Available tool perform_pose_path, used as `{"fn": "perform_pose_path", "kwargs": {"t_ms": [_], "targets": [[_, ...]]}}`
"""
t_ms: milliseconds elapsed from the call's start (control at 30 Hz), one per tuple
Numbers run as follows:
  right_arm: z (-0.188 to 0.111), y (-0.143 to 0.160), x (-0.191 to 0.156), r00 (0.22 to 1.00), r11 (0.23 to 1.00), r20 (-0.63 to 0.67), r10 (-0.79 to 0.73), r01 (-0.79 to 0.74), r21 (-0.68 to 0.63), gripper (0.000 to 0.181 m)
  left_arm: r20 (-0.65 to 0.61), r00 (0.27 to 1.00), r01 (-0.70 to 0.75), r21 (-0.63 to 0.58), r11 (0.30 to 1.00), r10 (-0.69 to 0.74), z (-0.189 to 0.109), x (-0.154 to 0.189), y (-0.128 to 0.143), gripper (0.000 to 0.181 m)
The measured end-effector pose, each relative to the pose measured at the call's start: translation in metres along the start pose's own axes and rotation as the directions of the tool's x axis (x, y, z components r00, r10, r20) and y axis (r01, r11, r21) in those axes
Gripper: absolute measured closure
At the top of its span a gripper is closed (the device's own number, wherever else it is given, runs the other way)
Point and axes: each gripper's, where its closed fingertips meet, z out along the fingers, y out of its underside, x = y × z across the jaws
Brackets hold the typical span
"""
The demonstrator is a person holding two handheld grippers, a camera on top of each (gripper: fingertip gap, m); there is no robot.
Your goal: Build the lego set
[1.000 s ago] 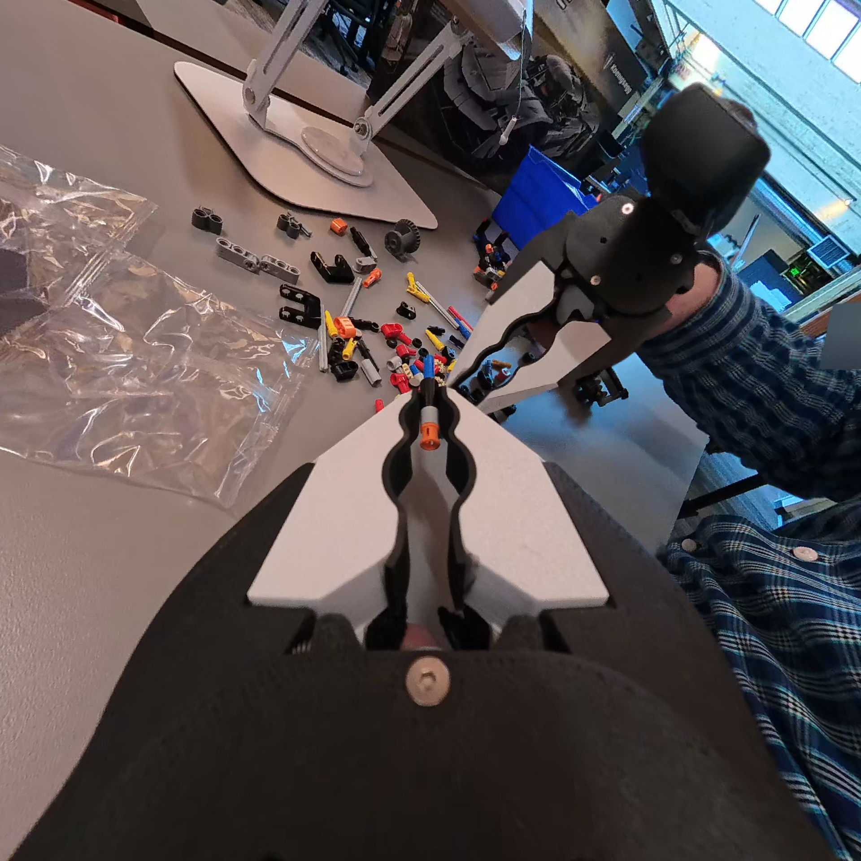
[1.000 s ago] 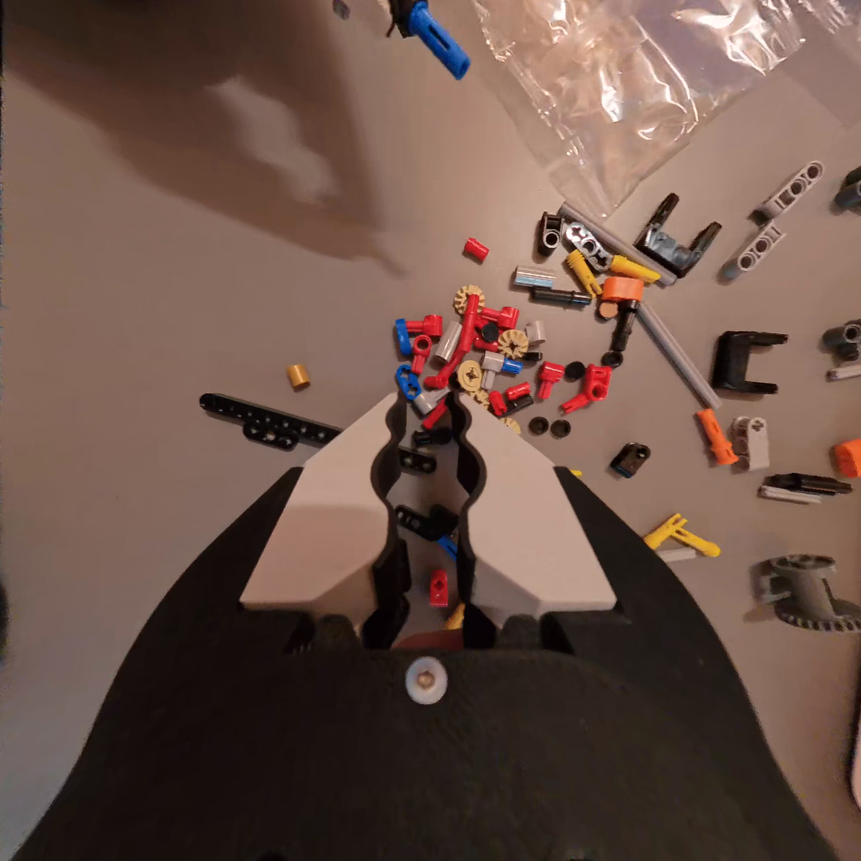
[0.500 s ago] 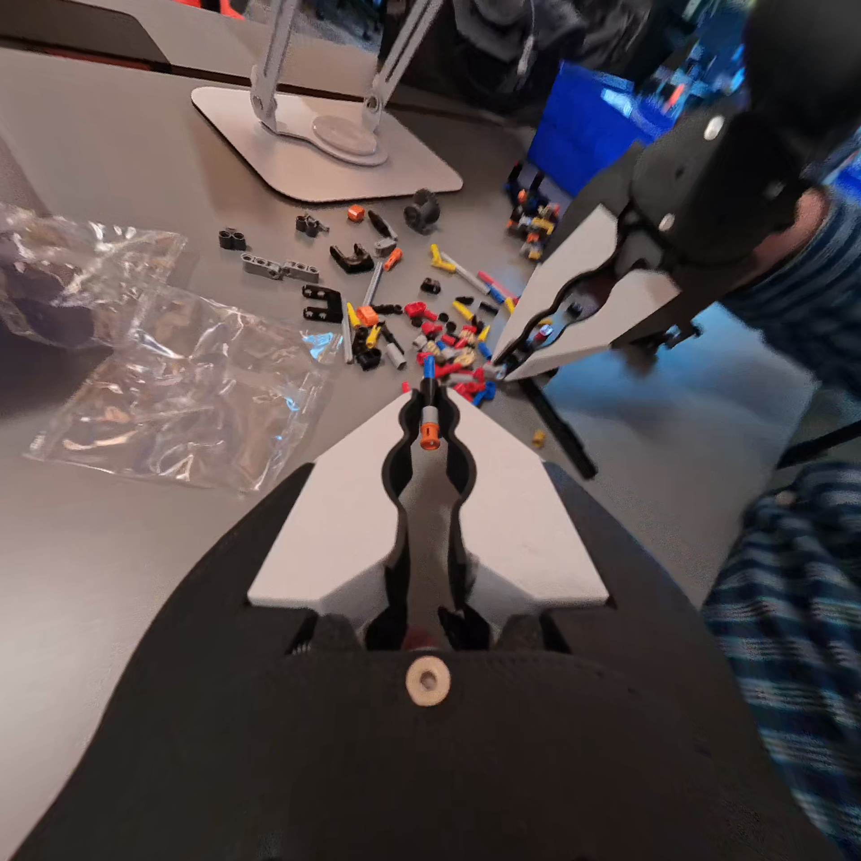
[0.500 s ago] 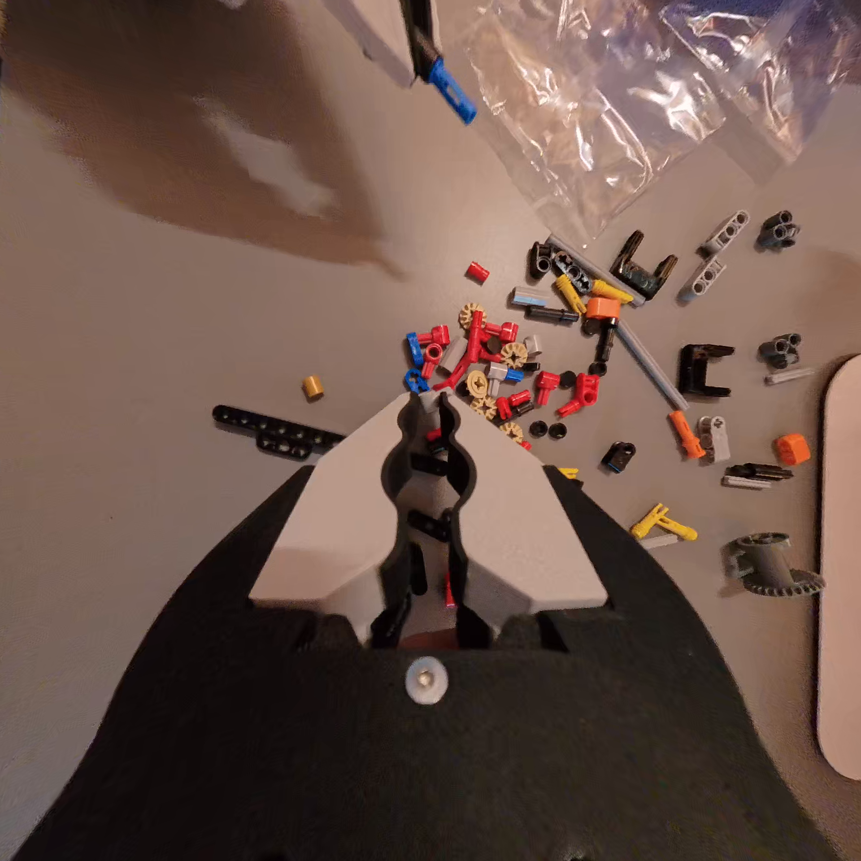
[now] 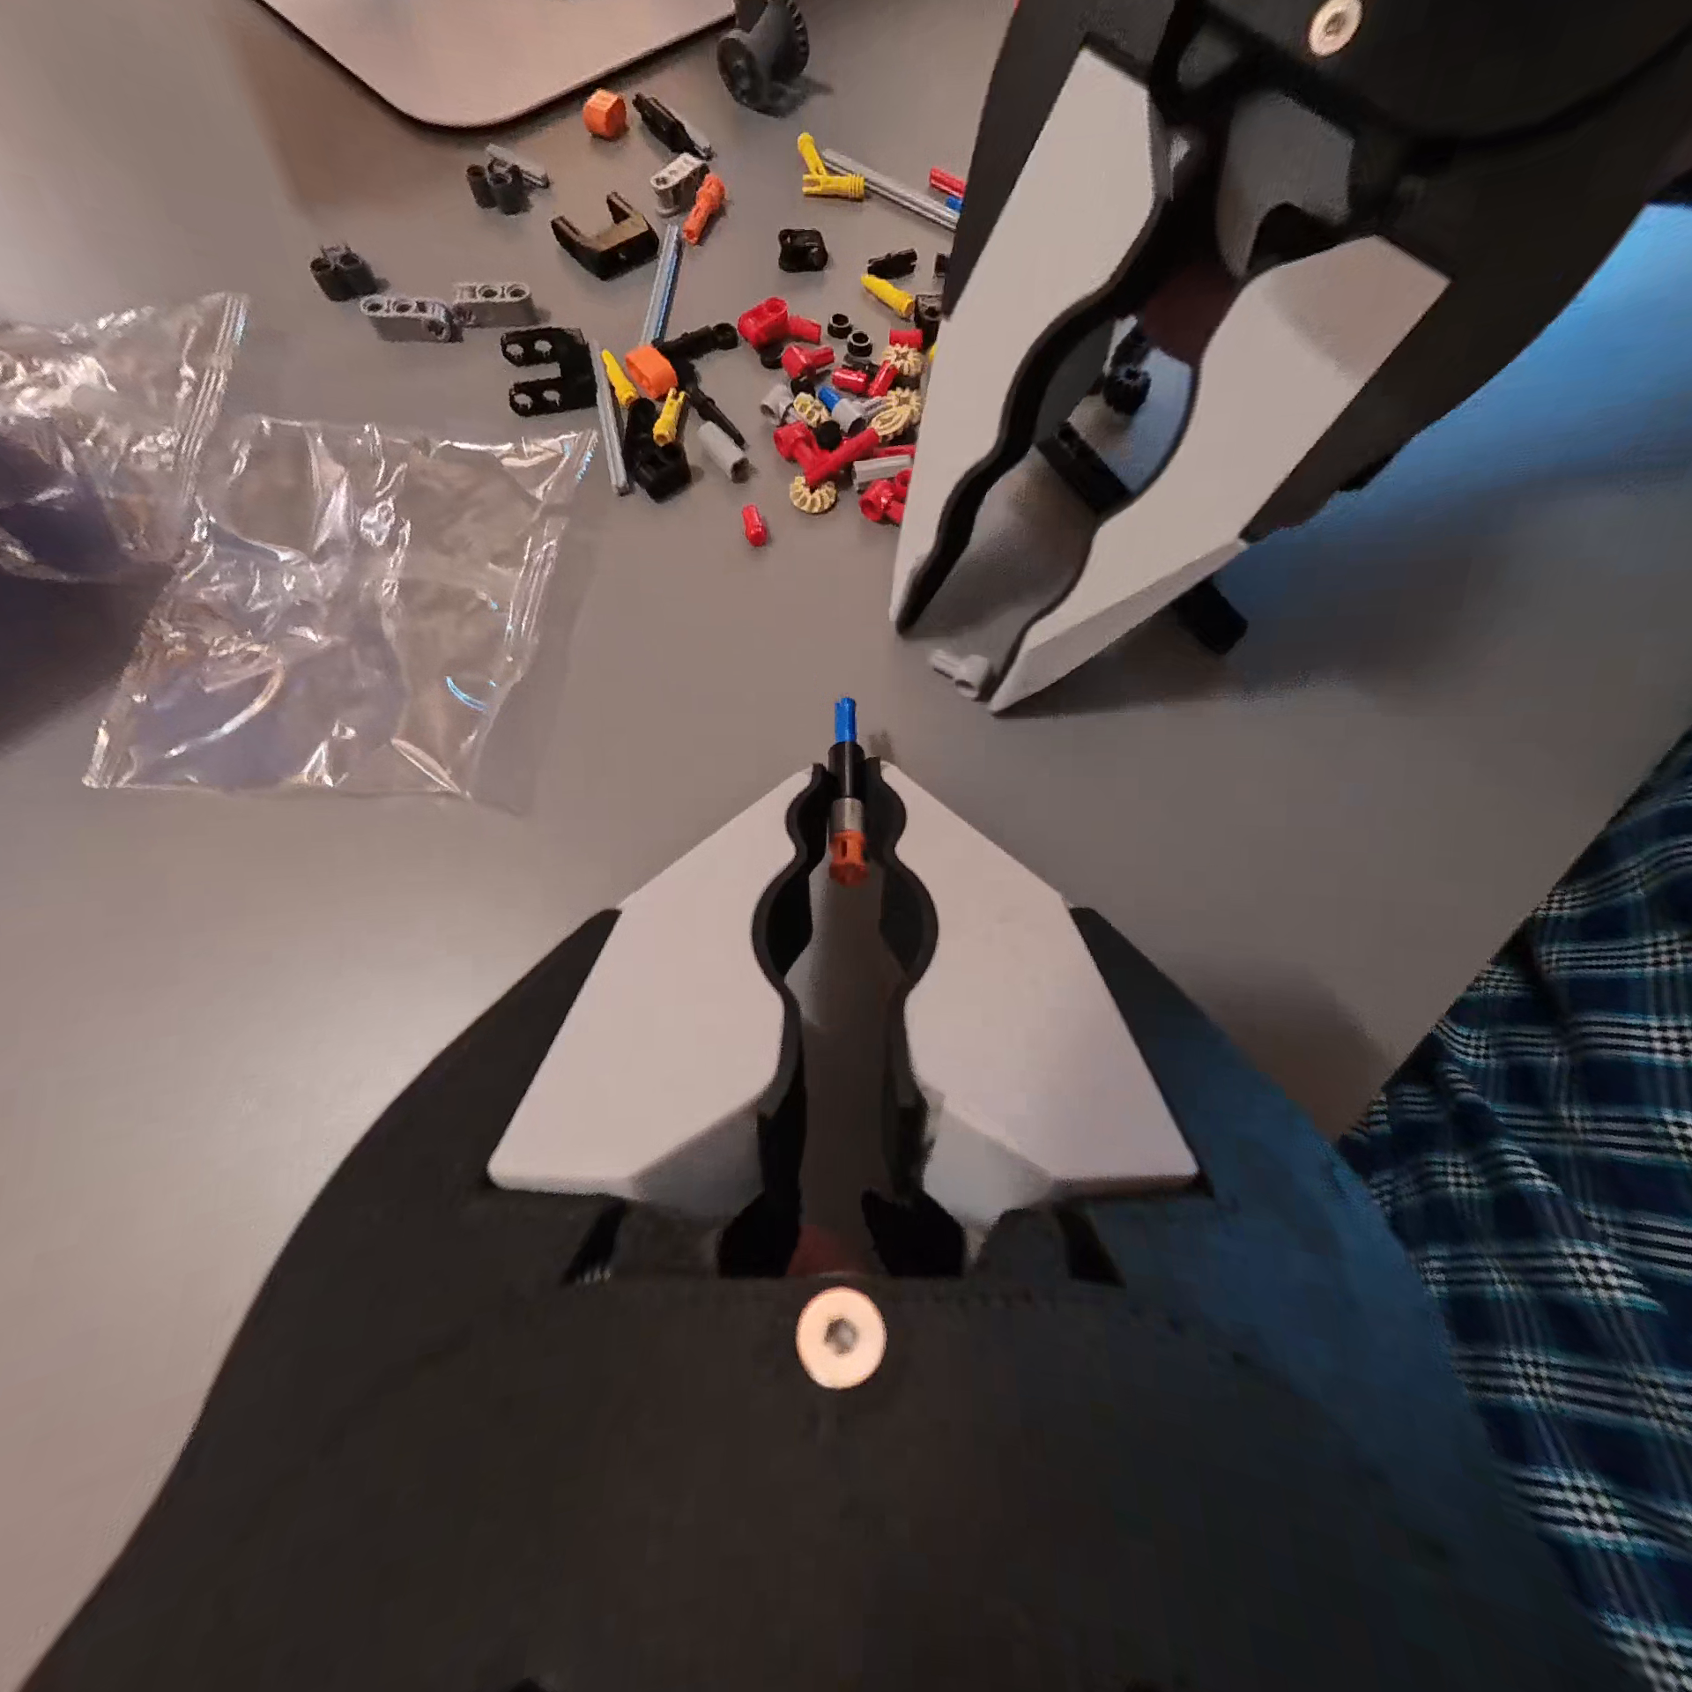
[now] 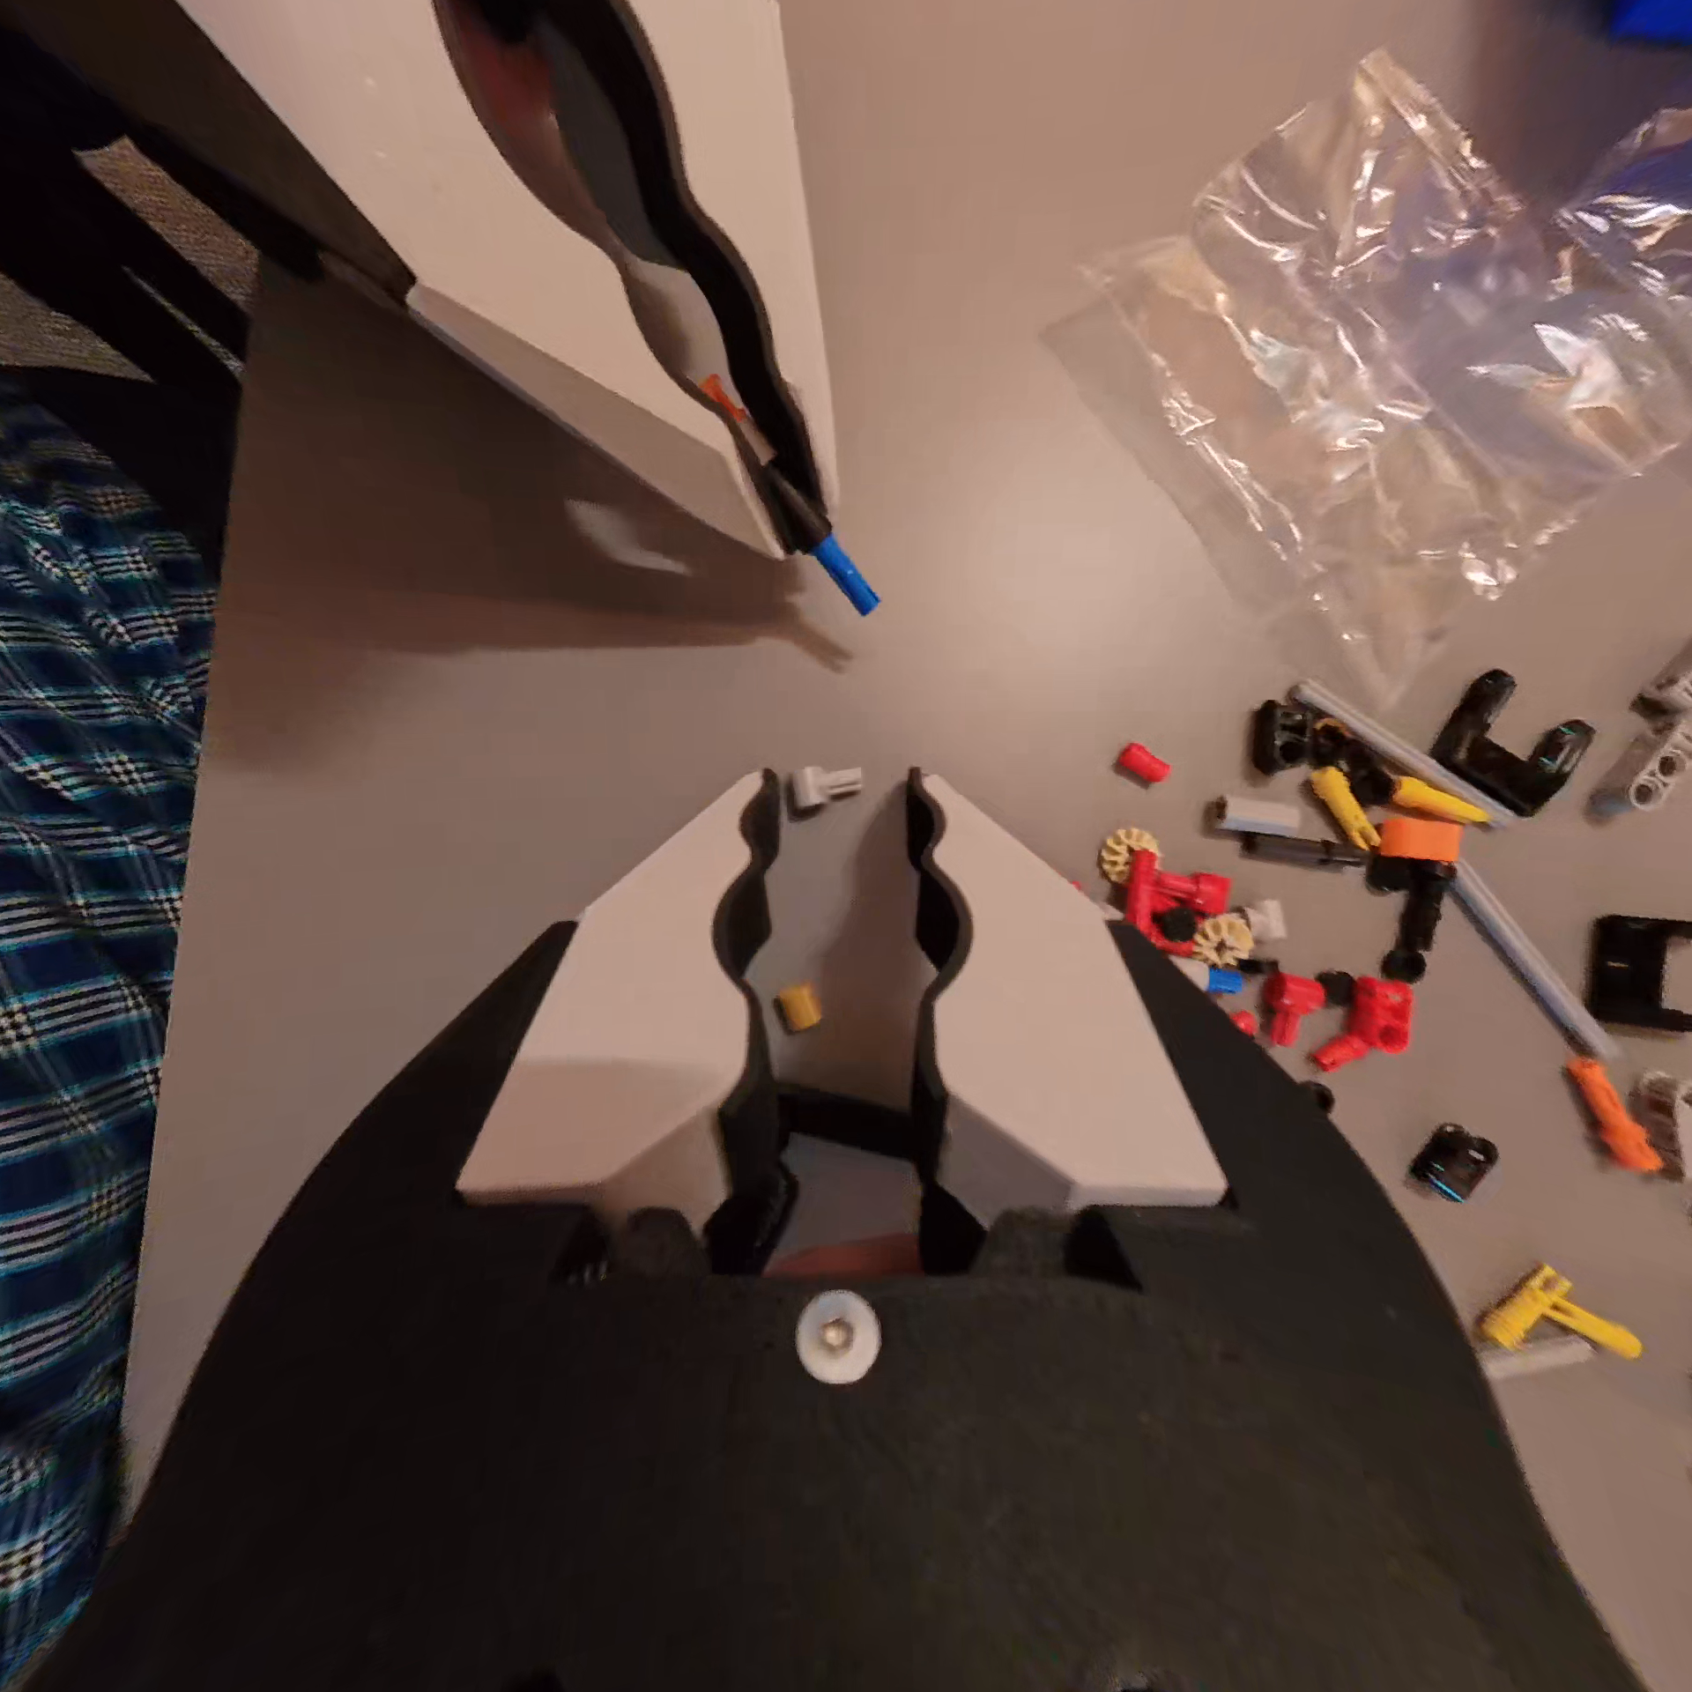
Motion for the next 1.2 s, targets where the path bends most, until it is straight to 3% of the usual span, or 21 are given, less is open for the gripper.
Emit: {"fn": "perform_pose_path", "kwargs": {"t_ms": [133, 300, 500, 700, 800, 1000, 1200], "targets": [[-0.014, -0.005, 0.003, 0.999, 0.999, 0.039, -0.009, 0.008, 0.036, 0.161, 0.004, 1.0, 0.026, -0.008, 1.0, -0.026, -0.002, -0.003, 0.003, 0.176], [-0.017, -0.01, 0.0, 0.968, 0.969, 0.056, -0.243, 0.241, 0.047, 0.171, -0.034, 0.999, 0.017, -0.039, 0.999, -0.019, -0.003, 0.004, 0.01, 0.176], [-0.006, -0.004, -0.004, 0.824, 0.843, 0.181, -0.536, 0.535, 0.059, 0.171, -0.058, 0.998, -0.001, -0.069, 0.998, -0.003, -0.001, 0.01, 0.015, 0.176], [0.001, -0.001, -0.009, 0.7, 0.735, 0.269, -0.662, 0.676, 0.05, 0.175, -0.067, 0.998, 0.01, -0.067, 0.998, -0.015, -0.001, 0.01, 0.014, 0.176], [0.003, -0.003, -0.009, 0.734, 0.778, 0.295, -0.611, 0.626, 0.053, 0.177, -0.067, 0.998, 0.009, -0.068, 0.998, -0.014, -0.001, 0.01, 0.015, 0.176], [0.007, -0.01, -0.005, 0.893, 0.919, 0.228, -0.388, 0.392, 0.028, 0.177, -0.05, 0.999, -0.008, -0.067, 0.998, 0.005, -0.001, 0.012, 0.015, 0.176], [0.01, -0.014, -0.005, 0.974, 0.981, 0.12, -0.192, 0.193, 0.004, 0.174, -0.028, 1.0, -0.011, -0.079, 0.997, 0.009, 0.002, 0.017, 0.016, 0.176]]}}
